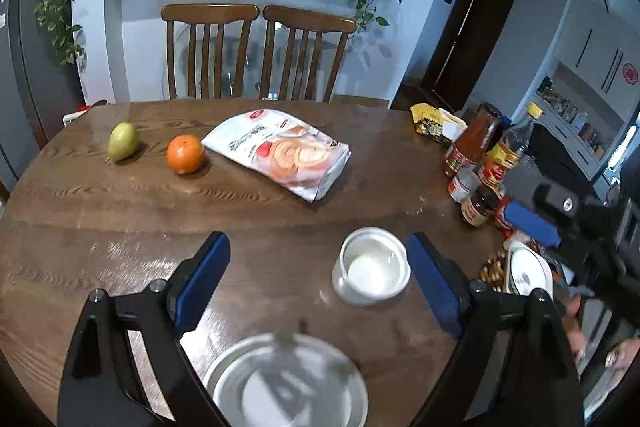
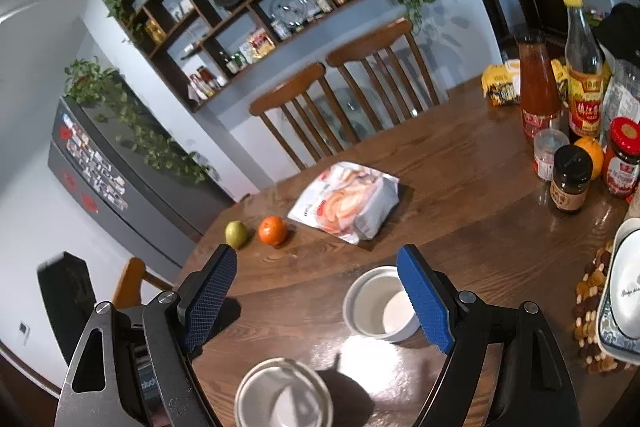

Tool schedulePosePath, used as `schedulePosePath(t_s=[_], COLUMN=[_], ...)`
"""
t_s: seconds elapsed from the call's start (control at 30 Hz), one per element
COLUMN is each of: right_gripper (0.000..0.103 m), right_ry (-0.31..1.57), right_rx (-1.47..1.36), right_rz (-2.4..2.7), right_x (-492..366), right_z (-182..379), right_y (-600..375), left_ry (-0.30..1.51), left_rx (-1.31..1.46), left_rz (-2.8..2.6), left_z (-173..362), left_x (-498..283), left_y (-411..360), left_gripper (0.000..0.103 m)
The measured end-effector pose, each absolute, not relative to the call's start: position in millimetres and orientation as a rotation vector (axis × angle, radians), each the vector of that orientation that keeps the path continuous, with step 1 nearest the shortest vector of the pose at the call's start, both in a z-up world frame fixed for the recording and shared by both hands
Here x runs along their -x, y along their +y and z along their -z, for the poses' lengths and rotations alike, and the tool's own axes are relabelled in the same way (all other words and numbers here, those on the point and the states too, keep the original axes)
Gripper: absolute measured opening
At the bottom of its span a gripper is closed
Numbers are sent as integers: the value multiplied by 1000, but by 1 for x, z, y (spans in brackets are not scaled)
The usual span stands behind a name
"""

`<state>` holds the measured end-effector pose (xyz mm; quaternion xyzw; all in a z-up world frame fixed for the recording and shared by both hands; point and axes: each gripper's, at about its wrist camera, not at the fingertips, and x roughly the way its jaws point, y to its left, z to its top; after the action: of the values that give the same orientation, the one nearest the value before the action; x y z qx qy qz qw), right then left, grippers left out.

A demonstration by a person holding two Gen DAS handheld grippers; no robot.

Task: Organize plates and bowls
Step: 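Move the right gripper toward the small white ceramic pot, then close the right gripper on the rim of the white pot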

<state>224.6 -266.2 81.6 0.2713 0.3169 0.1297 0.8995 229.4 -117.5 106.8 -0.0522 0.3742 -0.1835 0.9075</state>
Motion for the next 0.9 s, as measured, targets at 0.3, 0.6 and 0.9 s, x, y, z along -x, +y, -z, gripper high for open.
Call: schedulePosePath(t_s=[0.3, 0.6, 0.9], right_gripper=[83, 83, 83], right_ry=[861, 1028, 1085], right_rx=[-671, -655, -676], right_rz=[-268, -284, -305], right_x=[-283, -309, -315], right_z=[-17, 28, 48], right_y=[-286, -276, -278], left_ry=[899, 965, 1010], left_rx=[65, 28, 26], left_rz=[461, 510, 527], left_z=[-57, -29, -11], left_x=[-264, -269, -275], left_y=[-162, -180, -189], left_gripper=[89, 89, 87])
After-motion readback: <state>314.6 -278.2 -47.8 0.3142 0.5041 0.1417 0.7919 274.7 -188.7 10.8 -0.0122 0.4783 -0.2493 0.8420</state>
